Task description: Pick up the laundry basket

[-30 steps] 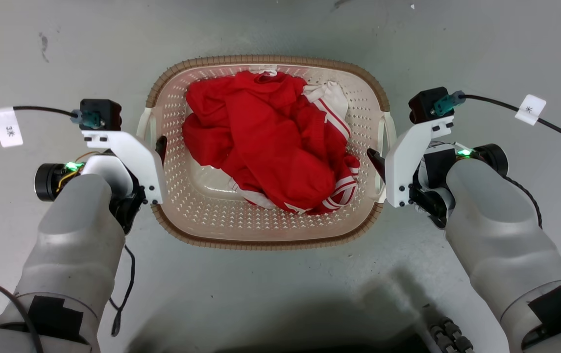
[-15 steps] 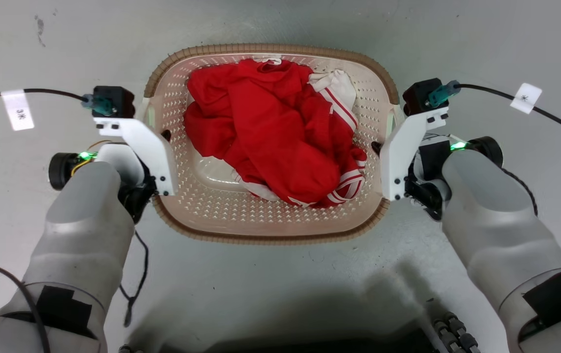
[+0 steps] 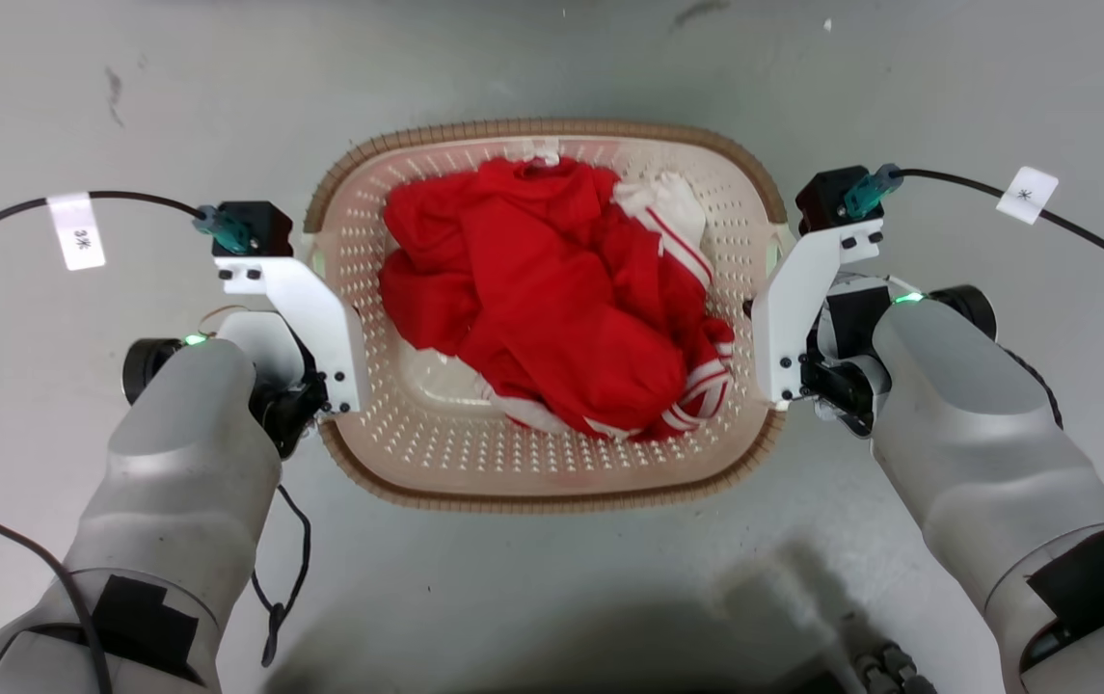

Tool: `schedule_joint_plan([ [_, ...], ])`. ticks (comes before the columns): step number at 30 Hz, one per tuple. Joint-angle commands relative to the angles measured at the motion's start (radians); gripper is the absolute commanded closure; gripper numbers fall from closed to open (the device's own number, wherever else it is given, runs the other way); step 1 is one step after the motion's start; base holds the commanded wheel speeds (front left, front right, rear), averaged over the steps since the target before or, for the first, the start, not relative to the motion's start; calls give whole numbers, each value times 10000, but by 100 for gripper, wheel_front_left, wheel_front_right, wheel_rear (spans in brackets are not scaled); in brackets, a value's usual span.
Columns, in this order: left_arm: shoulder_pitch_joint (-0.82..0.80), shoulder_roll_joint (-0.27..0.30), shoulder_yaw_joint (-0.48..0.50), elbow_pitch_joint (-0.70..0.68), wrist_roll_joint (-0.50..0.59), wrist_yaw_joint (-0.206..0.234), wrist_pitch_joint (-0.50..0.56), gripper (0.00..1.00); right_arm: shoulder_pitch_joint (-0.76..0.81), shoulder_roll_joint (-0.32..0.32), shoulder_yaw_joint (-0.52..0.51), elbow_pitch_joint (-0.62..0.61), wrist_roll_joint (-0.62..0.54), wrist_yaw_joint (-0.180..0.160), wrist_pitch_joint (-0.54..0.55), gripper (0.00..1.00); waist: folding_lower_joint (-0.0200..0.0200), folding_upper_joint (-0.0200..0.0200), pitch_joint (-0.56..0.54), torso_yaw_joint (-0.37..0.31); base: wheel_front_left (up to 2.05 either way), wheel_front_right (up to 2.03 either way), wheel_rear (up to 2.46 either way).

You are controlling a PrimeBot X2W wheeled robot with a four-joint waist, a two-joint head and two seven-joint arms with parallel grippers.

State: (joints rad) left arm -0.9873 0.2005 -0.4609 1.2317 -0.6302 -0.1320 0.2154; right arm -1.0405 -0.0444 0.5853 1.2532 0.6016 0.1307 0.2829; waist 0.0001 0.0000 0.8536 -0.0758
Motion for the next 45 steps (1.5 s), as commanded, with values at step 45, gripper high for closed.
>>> schedule_joint_plan([
  [45,3522,-402,-1238,388,-3112,21,5705,100,3358,-47,1912,166,2373,11,5624,100,-1,0,-8187,39,0,0,0],
])
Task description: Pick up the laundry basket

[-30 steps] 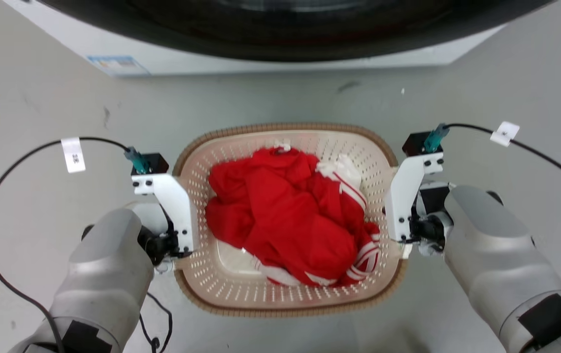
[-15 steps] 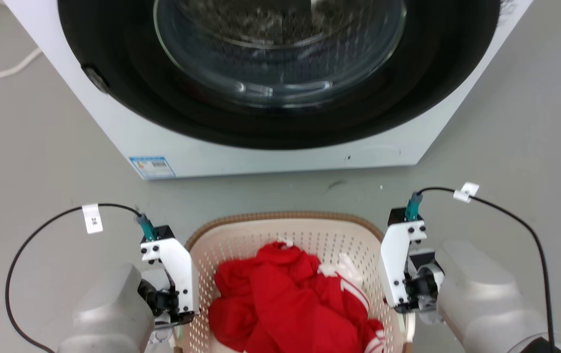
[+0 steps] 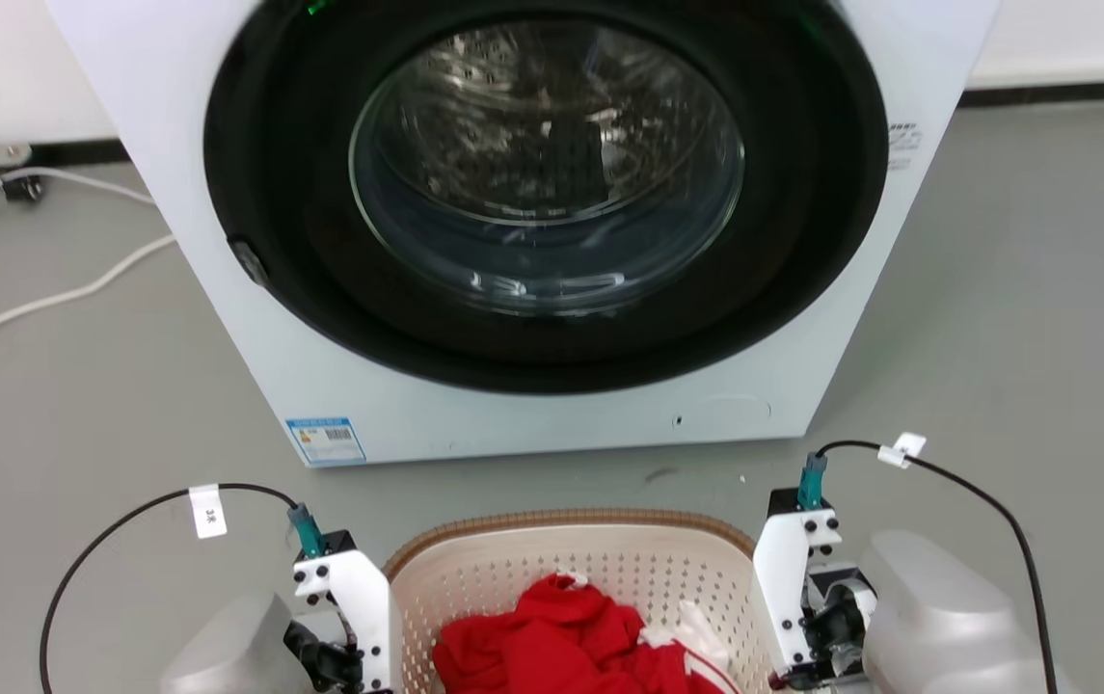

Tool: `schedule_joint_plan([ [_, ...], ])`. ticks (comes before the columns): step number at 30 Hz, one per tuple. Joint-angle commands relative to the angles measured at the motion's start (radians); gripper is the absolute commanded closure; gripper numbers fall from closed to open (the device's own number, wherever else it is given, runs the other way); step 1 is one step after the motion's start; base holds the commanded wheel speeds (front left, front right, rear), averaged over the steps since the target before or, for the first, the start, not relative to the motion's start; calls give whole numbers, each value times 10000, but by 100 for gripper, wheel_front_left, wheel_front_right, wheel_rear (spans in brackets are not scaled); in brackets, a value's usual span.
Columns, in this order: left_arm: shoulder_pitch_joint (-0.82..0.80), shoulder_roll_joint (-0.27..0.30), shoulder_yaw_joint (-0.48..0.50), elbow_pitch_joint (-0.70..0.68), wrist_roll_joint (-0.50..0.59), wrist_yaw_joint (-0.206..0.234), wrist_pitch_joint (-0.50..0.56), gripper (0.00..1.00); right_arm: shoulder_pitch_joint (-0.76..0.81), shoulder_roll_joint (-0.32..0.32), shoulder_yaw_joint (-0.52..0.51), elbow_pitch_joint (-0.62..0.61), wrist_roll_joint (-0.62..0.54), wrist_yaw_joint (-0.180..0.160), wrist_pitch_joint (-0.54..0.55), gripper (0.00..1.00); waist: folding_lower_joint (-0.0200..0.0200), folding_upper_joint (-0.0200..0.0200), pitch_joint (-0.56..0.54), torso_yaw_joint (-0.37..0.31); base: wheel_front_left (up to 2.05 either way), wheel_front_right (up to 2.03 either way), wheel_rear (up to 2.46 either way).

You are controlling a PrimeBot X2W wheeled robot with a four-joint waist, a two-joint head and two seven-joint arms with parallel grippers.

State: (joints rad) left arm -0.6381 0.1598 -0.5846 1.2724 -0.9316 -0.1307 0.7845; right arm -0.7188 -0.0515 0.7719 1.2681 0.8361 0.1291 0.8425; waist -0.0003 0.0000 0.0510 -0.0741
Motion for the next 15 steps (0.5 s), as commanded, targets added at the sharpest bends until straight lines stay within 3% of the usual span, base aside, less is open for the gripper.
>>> schedule_joint_plan([
  [1,106,2,-12,-8,-114,6,58,100,180,24,73,30,51,28,73,100,3,0,-266,29,0,0,0],
  [15,370,-10,-203,-84,-264,6,114,100,352,24,341,124,185,28,239,100,3,0,-857,53,0,0,0],
])
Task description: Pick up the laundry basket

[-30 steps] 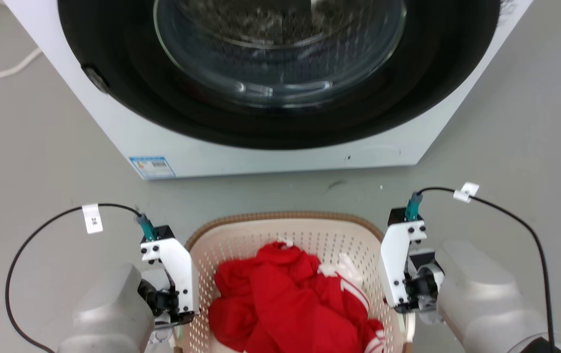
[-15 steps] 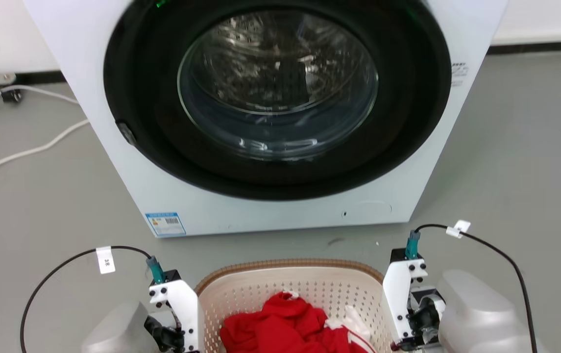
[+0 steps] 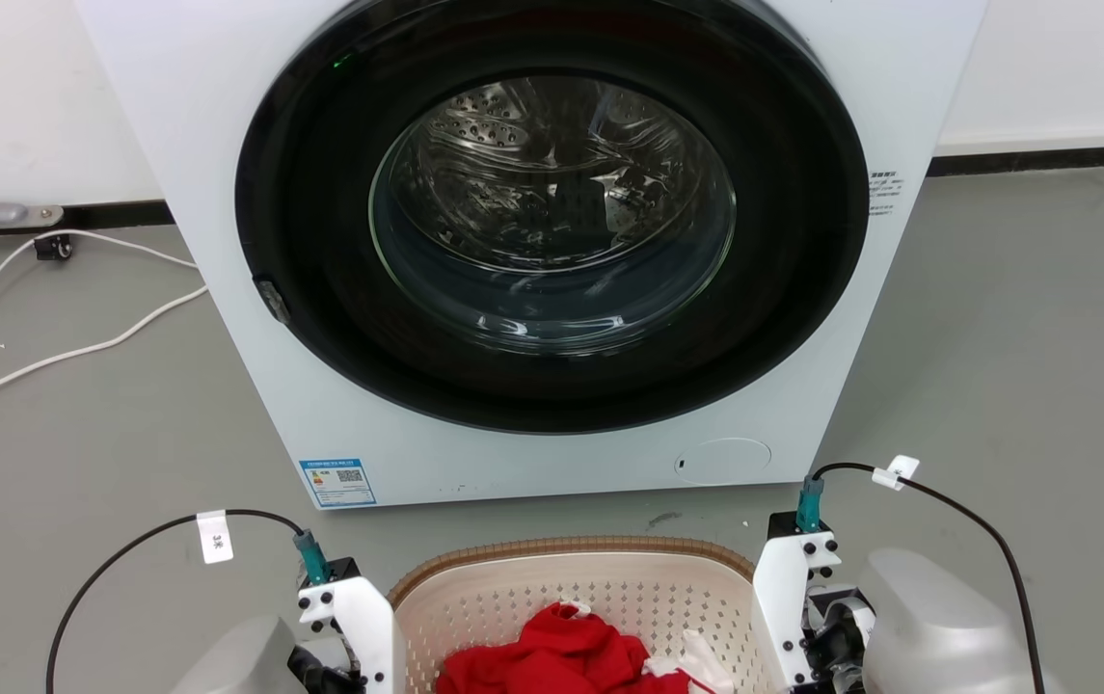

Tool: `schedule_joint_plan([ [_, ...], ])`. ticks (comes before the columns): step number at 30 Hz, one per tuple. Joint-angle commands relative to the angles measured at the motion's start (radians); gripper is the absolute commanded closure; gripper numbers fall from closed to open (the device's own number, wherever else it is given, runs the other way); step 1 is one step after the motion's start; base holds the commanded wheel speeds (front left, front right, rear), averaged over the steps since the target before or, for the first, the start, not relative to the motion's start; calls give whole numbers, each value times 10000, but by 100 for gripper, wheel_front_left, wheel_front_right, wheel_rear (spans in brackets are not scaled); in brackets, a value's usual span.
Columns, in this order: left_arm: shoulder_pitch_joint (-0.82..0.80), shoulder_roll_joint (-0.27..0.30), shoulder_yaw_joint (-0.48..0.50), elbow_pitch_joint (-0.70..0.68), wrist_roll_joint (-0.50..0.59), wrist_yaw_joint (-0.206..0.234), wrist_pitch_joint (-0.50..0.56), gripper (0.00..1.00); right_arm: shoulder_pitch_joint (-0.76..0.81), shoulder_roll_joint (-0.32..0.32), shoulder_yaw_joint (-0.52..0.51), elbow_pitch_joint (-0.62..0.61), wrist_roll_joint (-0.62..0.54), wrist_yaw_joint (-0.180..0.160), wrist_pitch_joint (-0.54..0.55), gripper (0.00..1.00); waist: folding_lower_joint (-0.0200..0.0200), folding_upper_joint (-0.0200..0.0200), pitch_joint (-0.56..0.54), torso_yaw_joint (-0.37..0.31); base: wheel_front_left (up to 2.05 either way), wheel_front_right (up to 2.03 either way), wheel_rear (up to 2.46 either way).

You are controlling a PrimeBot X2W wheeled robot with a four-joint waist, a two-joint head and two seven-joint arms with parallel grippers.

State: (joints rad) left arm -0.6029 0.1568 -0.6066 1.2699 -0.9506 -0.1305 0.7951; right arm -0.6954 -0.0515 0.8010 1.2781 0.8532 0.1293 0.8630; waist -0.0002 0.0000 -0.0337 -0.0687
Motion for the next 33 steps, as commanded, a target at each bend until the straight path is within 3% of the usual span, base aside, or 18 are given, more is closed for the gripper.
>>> schedule_joint_plan([
  [1,24,28,10,-69,-71,4,14,100,144,24,55,30,33,25,36,100,2,0,-36,-2,0,0,0],
  [33,99,56,-232,-114,-509,-6,-129,100,68,26,374,75,435,26,-49,100,2,0,-80,-17,0,0,0],
])
